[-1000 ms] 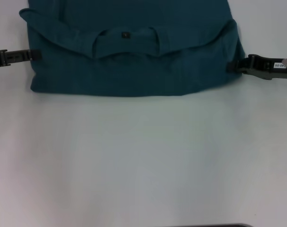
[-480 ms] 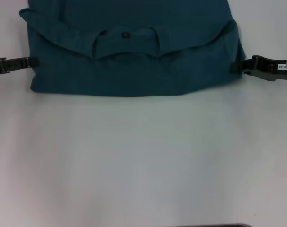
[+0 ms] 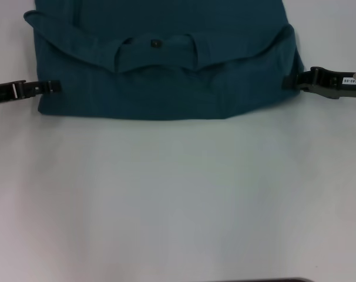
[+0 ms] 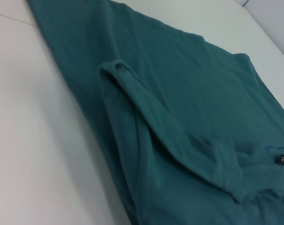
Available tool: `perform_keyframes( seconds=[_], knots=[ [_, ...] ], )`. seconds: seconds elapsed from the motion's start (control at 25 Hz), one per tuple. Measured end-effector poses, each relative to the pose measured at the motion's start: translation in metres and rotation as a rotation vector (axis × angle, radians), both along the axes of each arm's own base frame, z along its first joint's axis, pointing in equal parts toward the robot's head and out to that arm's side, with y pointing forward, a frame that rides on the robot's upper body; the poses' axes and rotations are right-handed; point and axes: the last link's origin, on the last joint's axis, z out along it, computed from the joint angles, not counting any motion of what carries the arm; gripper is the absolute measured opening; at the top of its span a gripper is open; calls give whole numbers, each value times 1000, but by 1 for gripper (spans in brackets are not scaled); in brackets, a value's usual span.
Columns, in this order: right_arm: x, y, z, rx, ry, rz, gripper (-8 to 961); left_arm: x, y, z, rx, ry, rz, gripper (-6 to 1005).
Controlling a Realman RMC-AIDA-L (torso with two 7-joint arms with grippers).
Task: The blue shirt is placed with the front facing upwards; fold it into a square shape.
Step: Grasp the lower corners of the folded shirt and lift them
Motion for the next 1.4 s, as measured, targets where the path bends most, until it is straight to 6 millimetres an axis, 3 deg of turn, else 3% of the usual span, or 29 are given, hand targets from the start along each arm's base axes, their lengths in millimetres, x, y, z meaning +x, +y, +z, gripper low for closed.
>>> perform_keyframes(
  seconds=[0.32,0.88,1.16,1.4],
  knots=[
    [0,0,0,-1,2,-7,31,-2,3,-3,5,24,11,891],
    [2,0,1,4,0,-14,32,14,6,-13,-66,25,-47,891],
    [1,1,1,5,-1,-14,31,22,5,-4,-91,8,-82,890],
    [1,1,1,5,-1,-13,32,16,3,1,-101,32,-76,890]
  ],
)
